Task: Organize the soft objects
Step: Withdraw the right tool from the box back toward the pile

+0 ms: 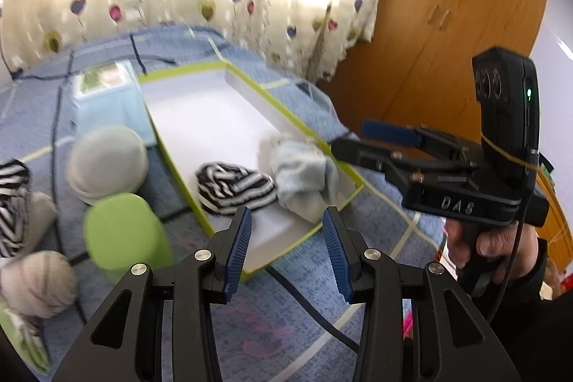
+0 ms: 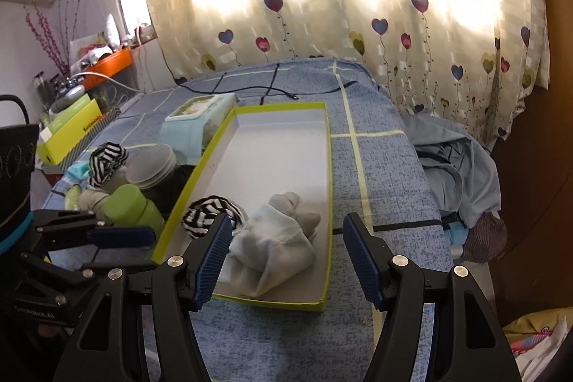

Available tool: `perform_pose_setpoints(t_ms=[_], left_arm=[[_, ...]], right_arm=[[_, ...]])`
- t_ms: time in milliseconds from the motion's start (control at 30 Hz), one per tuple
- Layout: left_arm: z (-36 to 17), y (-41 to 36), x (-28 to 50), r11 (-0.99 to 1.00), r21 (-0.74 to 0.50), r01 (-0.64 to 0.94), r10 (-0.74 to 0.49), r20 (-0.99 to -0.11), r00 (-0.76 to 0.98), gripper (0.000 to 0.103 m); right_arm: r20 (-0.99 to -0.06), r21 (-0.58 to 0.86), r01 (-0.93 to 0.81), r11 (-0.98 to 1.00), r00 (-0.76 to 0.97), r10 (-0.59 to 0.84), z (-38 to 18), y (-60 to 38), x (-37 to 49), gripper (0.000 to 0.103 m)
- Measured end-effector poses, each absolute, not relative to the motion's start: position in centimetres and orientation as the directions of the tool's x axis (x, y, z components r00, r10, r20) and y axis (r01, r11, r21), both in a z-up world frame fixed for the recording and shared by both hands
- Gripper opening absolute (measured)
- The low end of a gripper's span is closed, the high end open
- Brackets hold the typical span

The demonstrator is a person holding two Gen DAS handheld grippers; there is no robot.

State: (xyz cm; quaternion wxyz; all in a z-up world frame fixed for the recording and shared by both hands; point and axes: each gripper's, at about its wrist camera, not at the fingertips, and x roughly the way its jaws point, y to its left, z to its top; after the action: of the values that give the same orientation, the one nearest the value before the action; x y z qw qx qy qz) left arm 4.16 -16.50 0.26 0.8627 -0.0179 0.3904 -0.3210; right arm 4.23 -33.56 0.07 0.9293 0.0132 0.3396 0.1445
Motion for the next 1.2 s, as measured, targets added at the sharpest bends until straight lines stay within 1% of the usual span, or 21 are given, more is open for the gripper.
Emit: perform_pose_setpoints(t_ms=[200, 433, 567, 933, 1200], left_arm=[[1.7, -14.2, 3.3, 0.831, -0.253, 0.495, -0.535, -0.608, 0.587, 0.043], [2.4, -10.7, 2.7, 0.884, -0.241, 0.402, -0.465, -0.553, 0.692, 0.043], [2.2, -9.4, 2.5, 0.903, -0.240, 0.356, -0.429, -0.552, 0.715, 0.043], [2.0, -6.2, 2.2, 0.933, -0.265, 0.242, -0.353, -0.546, 0.760, 0.043], [1.5, -3.4, 2.0, 0.944, -0.284, 0.168, -0.304, -0.552, 0.777, 0.043]], right_arm=[[-0.604, 0.103, -0.295, 0.950, 0.740, 0.296, 1.3, -31.5, 3.4, 0.065], [-0.582, 0.106, -0.340, 0.934, 0.741, 0.336, 1.9, -29.3, 2.9, 0.065], [-0.578, 0.111, -0.359, 0.927, 0.735, 0.354, 2.0, -28.4, 2.9, 0.069], [-0.569, 0.104, -0.431, 0.896, 0.713, 0.409, 2.3, -25.8, 2.5, 0.073], [-0.569, 0.101, -0.487, 0.867, 0.687, 0.452, 2.2, -23.3, 2.9, 0.073]])
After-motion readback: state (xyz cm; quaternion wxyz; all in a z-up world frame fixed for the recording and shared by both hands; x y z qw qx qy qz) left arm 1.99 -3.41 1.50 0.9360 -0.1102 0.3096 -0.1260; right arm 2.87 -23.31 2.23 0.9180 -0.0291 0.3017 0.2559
